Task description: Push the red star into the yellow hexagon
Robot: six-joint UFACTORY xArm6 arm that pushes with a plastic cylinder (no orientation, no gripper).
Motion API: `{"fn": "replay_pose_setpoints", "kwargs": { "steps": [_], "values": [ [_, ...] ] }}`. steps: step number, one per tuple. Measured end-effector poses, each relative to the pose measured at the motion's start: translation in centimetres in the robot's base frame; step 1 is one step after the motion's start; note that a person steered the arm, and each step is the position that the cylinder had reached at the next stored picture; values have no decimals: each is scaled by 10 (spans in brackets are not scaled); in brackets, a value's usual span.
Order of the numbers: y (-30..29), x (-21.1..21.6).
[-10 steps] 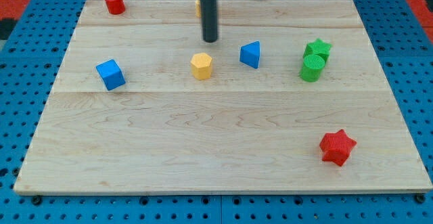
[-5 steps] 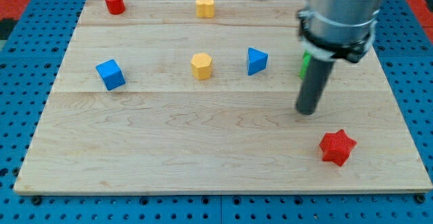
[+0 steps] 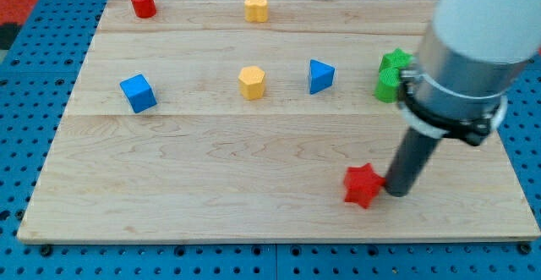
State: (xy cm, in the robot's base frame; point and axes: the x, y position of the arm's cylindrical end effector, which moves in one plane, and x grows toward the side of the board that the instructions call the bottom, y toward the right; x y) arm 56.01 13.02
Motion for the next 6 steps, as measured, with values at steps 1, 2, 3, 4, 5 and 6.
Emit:
{"fn": "replay_pose_setpoints", "kwargs": {
  "steps": [1, 2, 3, 4, 5, 6],
  "values": [
    [-22, 15],
    [-33, 20],
    [-67, 2],
    [-106, -34],
    [-135, -39],
    [-134, 2]
  ]
}}
